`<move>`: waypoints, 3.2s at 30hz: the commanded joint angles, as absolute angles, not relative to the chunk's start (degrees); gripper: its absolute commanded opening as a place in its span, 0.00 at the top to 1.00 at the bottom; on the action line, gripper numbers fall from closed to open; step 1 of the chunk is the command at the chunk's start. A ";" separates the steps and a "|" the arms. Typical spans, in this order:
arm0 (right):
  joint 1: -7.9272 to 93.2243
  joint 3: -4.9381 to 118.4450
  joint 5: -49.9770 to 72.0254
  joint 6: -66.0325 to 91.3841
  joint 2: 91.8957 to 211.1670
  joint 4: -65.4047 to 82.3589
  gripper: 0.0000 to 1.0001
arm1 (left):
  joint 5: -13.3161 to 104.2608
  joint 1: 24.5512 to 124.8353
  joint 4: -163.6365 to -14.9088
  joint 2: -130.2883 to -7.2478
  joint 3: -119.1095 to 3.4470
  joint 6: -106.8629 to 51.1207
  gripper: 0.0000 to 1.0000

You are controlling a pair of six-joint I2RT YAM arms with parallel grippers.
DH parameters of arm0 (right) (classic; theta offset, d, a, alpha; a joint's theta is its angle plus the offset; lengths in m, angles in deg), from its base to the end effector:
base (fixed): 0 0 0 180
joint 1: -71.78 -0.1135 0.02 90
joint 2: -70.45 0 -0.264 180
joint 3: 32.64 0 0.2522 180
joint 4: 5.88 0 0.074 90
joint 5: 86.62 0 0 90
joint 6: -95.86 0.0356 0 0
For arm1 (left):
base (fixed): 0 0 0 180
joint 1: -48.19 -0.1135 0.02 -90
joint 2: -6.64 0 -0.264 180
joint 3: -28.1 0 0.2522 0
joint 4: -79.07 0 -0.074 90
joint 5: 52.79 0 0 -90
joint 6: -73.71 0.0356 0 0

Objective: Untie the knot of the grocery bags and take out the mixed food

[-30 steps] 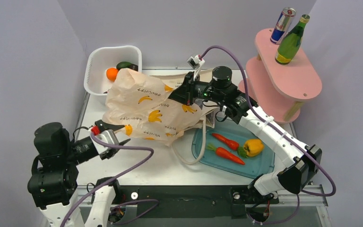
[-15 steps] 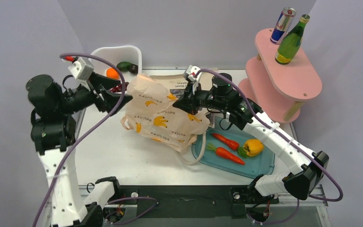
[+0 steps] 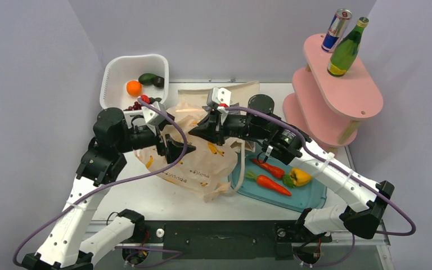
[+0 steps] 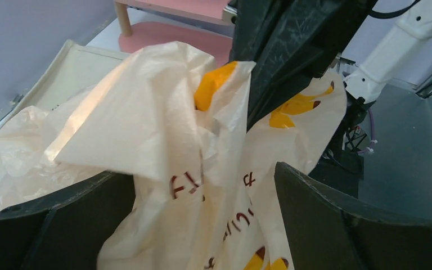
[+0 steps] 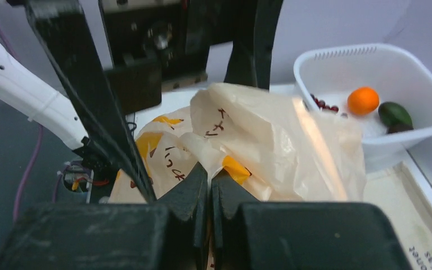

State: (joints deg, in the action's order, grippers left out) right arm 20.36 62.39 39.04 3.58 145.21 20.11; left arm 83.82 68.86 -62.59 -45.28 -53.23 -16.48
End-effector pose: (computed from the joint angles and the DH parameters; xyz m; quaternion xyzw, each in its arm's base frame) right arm 0.1644 0.2393 0.4453 -0.5021 0.5370 0.4721 0.4865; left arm 0.1538 -0.0857 0.4299 0.3771 0.6412 -0.4038 0.5326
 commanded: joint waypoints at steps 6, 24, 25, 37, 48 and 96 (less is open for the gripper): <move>16.58 67.22 40.19 12.07 148.70 0.32 1.00 | 76.75 78.05 -77.96 -44.64 -48.57 -18.75 0.14; 30.31 69.87 31.12 11.72 142.75 18.87 0.37 | 76.72 59.97 -82.35 -36.28 -38.45 -40.19 1.00; 31.83 68.37 29.87 7.00 141.89 23.15 0.32 | 77.67 57.42 -81.64 -36.57 -38.67 -41.82 1.00; 17.77 63.59 26.80 -43.84 143.36 69.62 0.29 | 76.74 33.08 -68.96 -45.37 -43.03 -50.44 1.00; 4.19 57.71 22.40 -44.60 158.36 70.14 0.26 | 74.48 30.02 -66.02 -46.10 -44.98 -49.78 1.00; -0.82 59.20 0.24 -33.75 174.70 68.54 0.35 | 82.45 10.93 -73.01 -51.32 -45.22 -55.72 1.00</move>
State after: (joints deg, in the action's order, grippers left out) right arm -1.28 62.66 8.57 -33.69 172.66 73.40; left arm 81.22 11.27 -70.61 -53.22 -44.32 -57.63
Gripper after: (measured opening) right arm 0.644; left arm 0.004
